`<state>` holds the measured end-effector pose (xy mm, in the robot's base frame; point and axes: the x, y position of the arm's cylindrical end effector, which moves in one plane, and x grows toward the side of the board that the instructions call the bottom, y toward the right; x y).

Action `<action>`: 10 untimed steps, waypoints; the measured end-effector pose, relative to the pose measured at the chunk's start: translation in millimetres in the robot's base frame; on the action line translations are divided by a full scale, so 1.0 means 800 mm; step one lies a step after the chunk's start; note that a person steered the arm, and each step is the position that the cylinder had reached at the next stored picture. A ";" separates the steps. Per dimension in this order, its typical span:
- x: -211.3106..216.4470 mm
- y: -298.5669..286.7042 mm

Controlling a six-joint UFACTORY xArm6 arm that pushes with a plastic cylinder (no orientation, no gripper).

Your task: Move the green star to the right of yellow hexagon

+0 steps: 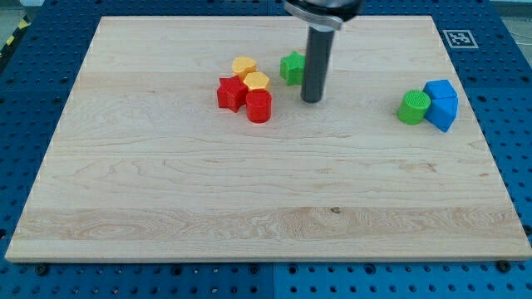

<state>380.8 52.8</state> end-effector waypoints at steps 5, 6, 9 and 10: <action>-0.054 -0.060; -0.054 -0.060; -0.055 -0.052; -0.053 -0.052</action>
<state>338.1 11.3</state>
